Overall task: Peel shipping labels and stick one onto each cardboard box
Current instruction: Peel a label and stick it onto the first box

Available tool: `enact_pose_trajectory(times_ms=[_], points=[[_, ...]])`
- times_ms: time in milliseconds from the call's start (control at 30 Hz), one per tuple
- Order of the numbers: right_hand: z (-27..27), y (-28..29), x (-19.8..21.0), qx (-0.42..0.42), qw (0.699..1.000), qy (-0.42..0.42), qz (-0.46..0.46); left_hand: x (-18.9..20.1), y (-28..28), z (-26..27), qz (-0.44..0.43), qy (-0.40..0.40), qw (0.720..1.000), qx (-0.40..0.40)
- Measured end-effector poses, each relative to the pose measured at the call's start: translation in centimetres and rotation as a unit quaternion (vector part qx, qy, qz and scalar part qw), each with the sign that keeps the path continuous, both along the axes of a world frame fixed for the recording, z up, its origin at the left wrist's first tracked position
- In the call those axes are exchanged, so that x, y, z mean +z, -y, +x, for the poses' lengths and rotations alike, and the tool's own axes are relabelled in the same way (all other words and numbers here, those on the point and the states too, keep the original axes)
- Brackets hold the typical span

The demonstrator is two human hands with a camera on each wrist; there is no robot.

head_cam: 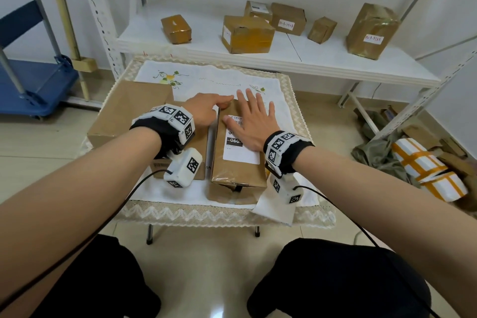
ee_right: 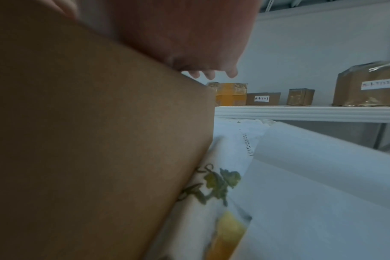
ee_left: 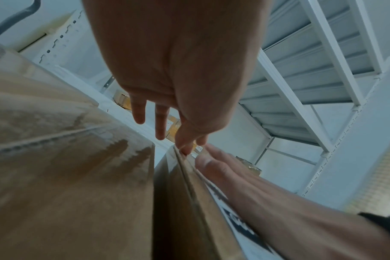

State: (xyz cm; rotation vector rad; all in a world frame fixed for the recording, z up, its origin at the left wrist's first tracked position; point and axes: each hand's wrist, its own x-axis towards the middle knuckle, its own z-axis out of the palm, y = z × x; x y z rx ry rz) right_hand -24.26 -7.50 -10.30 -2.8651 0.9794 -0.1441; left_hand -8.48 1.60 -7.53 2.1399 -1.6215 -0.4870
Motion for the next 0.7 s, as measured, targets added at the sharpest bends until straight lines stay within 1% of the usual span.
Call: enact_pose_trajectory(times_ms=[400, 567, 633, 700], points=[[1.1, 3.0, 0.0, -0.051, 0.999, 0.001, -0.015, 0.8, 0.0, -0.2, -0.006, -0.011, 1.0, -0.004], [1.4, 3.0, 0.7, -0.079, 0.996, -0.02, -0.041, 0.5, -0.3, -0.2, 0.007, -0.003, 1.0, -0.011], [1.5, 2.6, 1.3, -0.069, 0.996, -0.02, -0.046, 0.8, -0.4, 0.0, 0.02, -0.011, 1.0, -0.014], [1.7, 1.8, 1.7, -0.04, 0.998, -0.015, -0.048, 1.4, -0.5, 0.2, 0.033, -0.049, 0.998, -0.017]])
